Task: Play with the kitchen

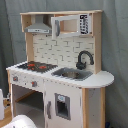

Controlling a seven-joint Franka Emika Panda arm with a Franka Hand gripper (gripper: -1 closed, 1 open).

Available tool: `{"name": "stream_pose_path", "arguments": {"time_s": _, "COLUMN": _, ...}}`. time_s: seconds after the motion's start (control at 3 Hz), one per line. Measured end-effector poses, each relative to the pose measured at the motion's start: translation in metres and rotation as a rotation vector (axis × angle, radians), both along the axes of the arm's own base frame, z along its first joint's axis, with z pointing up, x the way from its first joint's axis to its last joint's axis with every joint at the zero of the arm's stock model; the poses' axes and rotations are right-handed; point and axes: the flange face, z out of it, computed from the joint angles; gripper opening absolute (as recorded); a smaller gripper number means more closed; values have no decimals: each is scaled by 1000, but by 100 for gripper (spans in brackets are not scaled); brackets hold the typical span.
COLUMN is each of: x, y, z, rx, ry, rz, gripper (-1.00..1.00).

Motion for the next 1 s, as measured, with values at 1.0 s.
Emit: {"name": "stream_pose_path", "arguments": {"time_s": 1.0, "x": -63, "y": 1, "z": 4, "rx": -131, "ry": -84, "rz": -20, "gripper": 100}}
